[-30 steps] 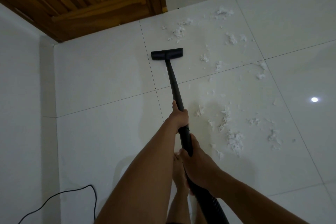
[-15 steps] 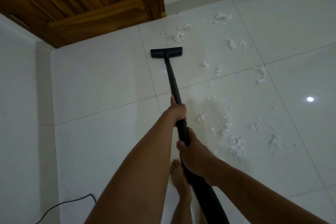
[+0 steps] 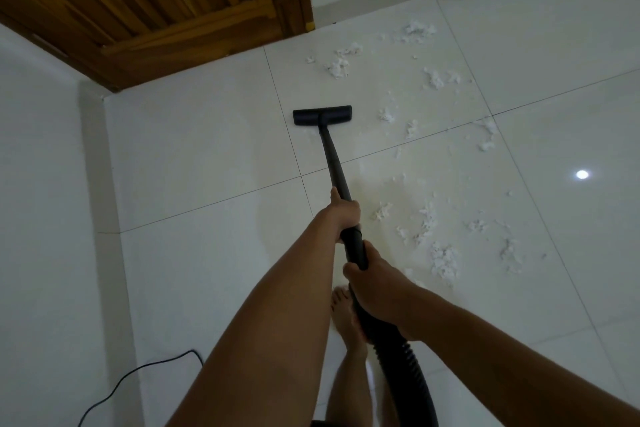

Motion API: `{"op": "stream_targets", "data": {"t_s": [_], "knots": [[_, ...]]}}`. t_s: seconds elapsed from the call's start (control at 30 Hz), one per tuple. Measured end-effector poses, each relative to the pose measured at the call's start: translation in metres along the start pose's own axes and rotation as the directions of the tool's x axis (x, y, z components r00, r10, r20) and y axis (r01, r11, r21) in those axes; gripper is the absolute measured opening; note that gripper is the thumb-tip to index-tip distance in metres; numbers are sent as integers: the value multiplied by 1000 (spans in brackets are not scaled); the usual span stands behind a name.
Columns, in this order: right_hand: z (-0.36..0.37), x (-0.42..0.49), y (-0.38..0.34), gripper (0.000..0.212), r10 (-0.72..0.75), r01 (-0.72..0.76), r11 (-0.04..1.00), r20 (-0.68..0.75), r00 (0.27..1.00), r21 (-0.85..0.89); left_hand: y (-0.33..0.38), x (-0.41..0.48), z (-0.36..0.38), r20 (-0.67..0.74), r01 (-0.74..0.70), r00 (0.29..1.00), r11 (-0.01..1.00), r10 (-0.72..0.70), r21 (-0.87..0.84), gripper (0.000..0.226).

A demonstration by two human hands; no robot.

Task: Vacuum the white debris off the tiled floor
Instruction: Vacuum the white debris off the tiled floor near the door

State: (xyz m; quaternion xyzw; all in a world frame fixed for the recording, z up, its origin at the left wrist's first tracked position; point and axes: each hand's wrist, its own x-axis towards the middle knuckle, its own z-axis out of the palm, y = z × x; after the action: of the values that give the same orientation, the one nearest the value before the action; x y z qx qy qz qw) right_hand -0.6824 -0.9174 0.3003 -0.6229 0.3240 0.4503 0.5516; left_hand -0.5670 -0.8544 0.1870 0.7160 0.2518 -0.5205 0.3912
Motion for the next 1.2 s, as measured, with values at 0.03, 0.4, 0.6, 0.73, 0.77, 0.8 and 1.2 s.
{"op": "stream_targets", "data": {"t_s": [0.03, 0.4, 0.6, 0.73, 0.77, 0.8, 1.2], "knots": [[1, -2, -1, 52, -1, 1, 1000, 2, 1000, -3, 0, -2, -1, 7, 6, 1000, 1000, -6, 2, 74], [8, 18, -22, 55, -12, 11, 998, -19, 1000, -59, 9, 18, -21, 4, -1, 1000, 999, 1, -37, 75], [5, 36, -36, 47, -12, 12, 1000, -6, 1000, 6, 27, 34, -34, -2, -8, 1000, 999, 8, -50, 75], [0, 51, -47, 43, -22, 21, 1000, -39, 999, -11, 44, 45, -41, 2, -6, 1000, 999, 6, -41, 75], [0, 56, -49, 41, -23, 23, 1000, -53, 998, -3, 49, 49, -43, 3, -9, 1000, 999, 9, -34, 75], [-1, 60, -52, 40, -33, 31, 999, -78, 996, -22, 53, 52, -45, 3, -13, 1000, 1000, 13, -23, 74], [-25, 89, -81, 52, -76, 70, 995, -86, 993, -68, 93, 79, -56, -3, -49, 999, 999, 49, -19, 72]]}}
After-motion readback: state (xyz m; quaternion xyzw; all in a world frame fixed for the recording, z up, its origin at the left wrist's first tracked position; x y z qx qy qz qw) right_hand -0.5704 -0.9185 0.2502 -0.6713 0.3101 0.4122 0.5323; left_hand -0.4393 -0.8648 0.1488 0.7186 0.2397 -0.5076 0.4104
